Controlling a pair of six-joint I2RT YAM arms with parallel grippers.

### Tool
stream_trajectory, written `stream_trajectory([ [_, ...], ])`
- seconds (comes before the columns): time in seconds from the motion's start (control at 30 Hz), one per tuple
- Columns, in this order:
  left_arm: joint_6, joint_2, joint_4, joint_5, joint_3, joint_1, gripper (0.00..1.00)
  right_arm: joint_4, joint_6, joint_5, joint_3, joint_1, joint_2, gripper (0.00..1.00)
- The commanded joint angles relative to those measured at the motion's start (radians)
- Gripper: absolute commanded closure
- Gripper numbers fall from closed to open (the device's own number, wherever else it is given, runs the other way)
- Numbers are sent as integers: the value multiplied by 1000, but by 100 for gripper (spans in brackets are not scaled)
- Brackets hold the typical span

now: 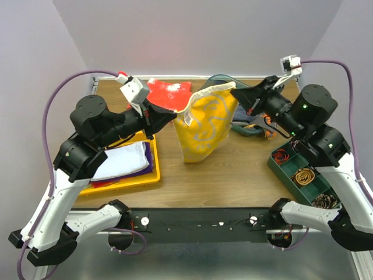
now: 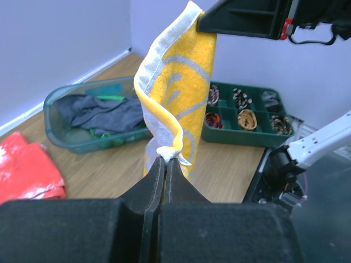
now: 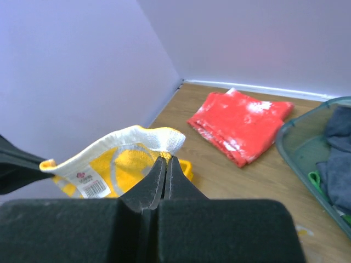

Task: Fold and stack the towels
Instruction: Flatten out the towel at the center of the board.

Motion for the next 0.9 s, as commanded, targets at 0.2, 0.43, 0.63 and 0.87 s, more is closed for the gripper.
stream_trajectory([
  [0.2,-244,130,-268,-306,324,-4,100,-174,86,53,162,6,97,99],
  [0.43,-304,372,-206,-357,173,121,100,-134,6,181,185,-64,427,99],
  [0.63,-307,628,-37,-299,129,201,100,4,0,93,139,-235,698,99],
  [0.87,-284,704,22,-297,103,203,100,71,39,123,-8,-255,635,99],
])
